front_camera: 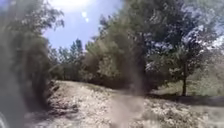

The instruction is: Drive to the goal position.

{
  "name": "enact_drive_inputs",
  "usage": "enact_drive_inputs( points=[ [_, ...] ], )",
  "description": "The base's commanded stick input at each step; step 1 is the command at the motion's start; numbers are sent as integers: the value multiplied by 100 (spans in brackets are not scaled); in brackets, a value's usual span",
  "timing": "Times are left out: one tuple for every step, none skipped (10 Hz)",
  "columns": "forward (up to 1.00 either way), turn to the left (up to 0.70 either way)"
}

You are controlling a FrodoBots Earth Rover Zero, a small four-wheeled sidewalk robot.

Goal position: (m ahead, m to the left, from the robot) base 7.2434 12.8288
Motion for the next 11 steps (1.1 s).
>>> enact_drive_inputs(
  points=[
    [44, 2],
    [44, 2],
    [44, 2],
    [44, 2],
    [44, 2],
    [44, 2],
    [44, 2],
    [44, 2],
    [44, 2],
    [44, 2],
    [44, 2]
  ],
)
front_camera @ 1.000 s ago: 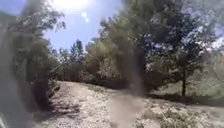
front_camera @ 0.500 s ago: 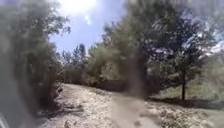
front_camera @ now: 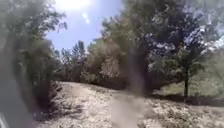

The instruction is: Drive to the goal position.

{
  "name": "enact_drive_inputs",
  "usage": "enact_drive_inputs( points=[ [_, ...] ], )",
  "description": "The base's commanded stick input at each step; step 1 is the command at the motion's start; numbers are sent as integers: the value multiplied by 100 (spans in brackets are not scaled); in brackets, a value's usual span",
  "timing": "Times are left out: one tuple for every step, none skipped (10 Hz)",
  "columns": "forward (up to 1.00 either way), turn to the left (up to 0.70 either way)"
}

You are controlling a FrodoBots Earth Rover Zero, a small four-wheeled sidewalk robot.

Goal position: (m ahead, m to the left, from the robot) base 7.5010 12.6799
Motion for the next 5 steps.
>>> enact_drive_inputs(
  points=[
    [44, 2],
    [44, 2],
    [44, 2],
    [44, 7],
    [44, 23]
  ],
)
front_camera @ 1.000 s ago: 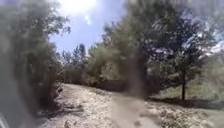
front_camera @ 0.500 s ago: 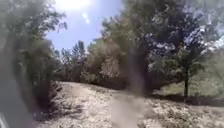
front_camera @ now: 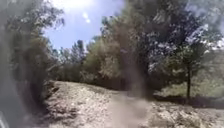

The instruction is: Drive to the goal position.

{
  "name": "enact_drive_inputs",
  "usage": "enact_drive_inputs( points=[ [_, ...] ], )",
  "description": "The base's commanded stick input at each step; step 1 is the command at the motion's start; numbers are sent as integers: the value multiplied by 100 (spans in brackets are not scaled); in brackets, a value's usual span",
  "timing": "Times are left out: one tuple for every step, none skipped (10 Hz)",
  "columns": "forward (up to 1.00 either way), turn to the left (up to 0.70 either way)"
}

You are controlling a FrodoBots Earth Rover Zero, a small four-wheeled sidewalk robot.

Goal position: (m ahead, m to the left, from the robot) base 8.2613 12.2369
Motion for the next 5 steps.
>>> enact_drive_inputs(
  points=[
    [44, 27],
    [44, 27],
    [44, 27],
    [44, 27],
    [44, 25]
  ],
)
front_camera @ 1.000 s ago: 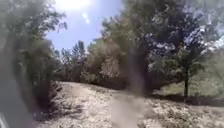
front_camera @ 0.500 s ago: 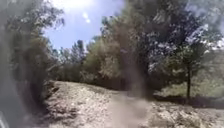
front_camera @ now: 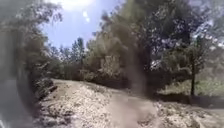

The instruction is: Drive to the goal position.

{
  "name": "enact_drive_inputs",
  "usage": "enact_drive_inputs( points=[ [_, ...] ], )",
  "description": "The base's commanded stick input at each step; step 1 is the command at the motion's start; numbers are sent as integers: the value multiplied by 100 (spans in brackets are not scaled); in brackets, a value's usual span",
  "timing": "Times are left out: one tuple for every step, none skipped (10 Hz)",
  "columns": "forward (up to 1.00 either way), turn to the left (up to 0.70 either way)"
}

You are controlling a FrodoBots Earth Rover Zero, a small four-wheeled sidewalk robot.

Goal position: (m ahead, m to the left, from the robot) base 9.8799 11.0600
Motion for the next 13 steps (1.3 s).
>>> enact_drive_inputs(
  points=[
    [44, 9],
    [44, 3],
    [44, 2],
    [44, 6],
    [44, 20],
    [44, 27],
    [44, 27],
    [44, 11],
    [44, 2],
    [44, 2],
    [44, 2],
    [44, 2],
    [44, 2]
  ],
)
